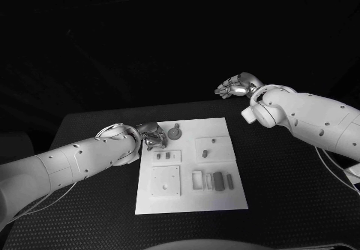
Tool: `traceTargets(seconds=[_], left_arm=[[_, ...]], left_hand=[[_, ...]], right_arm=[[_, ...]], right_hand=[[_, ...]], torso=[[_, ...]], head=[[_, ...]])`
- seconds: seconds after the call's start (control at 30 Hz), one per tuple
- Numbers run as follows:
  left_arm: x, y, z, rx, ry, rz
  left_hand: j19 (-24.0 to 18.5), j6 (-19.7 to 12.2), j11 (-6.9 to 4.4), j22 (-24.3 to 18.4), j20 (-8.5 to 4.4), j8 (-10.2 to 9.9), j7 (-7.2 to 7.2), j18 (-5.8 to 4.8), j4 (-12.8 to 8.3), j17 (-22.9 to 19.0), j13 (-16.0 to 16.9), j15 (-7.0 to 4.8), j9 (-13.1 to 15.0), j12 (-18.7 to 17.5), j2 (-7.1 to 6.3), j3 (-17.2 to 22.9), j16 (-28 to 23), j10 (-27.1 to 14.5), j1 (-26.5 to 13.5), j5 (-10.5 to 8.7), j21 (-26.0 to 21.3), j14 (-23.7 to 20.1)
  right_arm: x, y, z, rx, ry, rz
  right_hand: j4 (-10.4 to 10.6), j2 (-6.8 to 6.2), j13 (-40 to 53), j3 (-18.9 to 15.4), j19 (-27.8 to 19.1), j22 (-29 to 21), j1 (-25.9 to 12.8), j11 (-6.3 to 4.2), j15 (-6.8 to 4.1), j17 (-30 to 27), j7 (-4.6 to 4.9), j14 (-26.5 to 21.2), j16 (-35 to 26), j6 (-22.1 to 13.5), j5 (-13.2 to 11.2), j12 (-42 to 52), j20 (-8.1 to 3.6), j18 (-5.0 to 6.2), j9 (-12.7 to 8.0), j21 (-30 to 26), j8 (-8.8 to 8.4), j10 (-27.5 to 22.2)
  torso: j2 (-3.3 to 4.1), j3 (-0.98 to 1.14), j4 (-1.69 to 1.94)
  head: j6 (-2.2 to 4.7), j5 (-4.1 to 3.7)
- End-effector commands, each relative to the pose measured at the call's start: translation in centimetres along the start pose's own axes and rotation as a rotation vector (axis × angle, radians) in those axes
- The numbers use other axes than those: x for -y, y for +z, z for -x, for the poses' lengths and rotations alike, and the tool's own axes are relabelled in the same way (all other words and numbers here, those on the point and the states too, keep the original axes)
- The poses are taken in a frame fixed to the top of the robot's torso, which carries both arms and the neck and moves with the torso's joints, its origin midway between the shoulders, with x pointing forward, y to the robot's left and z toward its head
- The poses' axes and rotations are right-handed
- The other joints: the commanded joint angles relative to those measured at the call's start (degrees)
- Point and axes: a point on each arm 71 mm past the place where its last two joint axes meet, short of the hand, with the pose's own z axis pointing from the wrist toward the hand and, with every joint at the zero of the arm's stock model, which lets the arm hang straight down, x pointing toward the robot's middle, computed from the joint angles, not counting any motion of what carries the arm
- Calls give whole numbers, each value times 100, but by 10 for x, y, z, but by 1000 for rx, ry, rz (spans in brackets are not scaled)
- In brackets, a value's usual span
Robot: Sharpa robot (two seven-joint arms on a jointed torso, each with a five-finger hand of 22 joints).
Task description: Assemble the parts on the task board
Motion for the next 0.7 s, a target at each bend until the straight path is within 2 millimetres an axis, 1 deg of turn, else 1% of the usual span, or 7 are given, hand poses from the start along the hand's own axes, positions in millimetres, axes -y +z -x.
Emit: traceTargets(seconds=[0.03,0.37,0.5,0.6,0.63,0.67,0.7], left_arm=[[0,0,1,12,-14,-6],[-3,-1,2,15,-17,4],[-3,-1,2,21,-30,3],[-4,-2,2,24,-44,8],[-4,-2,2,24,-50,9],[-4,-2,3,27,-52,8],[-4,-2,3,27,-53,8]], left_hand=[[-9,-24,4,130,-5,-21,-1,400,-7,6,10,19,-6,-12,-43,-25,22,-23,22,-21,18,1],[-1,-46,-6,132,-8,-22,-14,402,-13,12,29,10,-17,-2,-53,-25,35,-6,42,-18,25,9],[0,-84,-9,132,-10,-35,-22,401,-15,14,40,7,-30,-3,-61,-28,41,-9,49,-17,28,8],[0,-190,-10,132,-11,-78,-28,397,-10,17,58,5,-60,-5,-83,-42,48,-13,44,-18,31,4],[5,-272,-15,133,-13,-116,-22,397,-5,19,69,6,-80,1,-99,-58,54,-3,31,-19,35,6],[13,-349,-17,135,-14,-152,-37,395,2,22,80,-1,-98,11,-122,-85,61,16,6,-19,42,11],[13,-349,-17,135,-14,-152,-37,395,2,22,80,-1,-98,11,-122,-85,61,16,6,-19,42,11]], right_arm=[[-1,0,-1,-13,-1,10],[0,0,0,-12,-1,10],[0,0,0,-12,-1,9],[0,0,0,-11,-2,10],[1,0,0,-11,-4,10],[1,0,0,-12,-4,10],[1,0,0,-13,-4,10]], right_hand=[[4,-10,-6,-29,10,9,-31,24,5,6,131,-49,-34,-39,-11,25,-23,-89,-9,-19,20,-26],[5,-9,-8,-29,10,14,-31,24,6,7,131,-50,-35,-39,-11,26,-24,-89,-11,-24,22,-26],[5,-9,-8,-29,10,16,-30,24,6,7,131,-51,-36,-39,-11,26,-24,-89,-11,-26,22,-26],[4,-9,-9,-29,10,17,-29,24,6,8,131,-51,-36,-40,-11,27,-24,-89,-12,-27,22,-26],[4,-9,-9,-28,10,18,-29,24,6,8,131,-51,-36,-40,-11,27,-24,-89,-12,-27,22,-26],[3,-9,-9,-28,10,18,-28,24,6,8,131,-51,-36,-40,-11,27,-24,-89,-12,-27,22,-26],[3,-9,-9,-28,10,18,-28,24,6,8,131,-51,-36,-40,-11,27,-24,-89,-12,-27,22,-26]], torso=[[2,0,-1],[-1,3,-3],[0,-2,-2],[0,-1,-2],[0,-3,-1],[-1,0,-1],[-1,0,-1]], head=[[-7,-2],[-2,0],[-2,-2],[5,-1],[5,-2],[6,-3],[6,-3]])
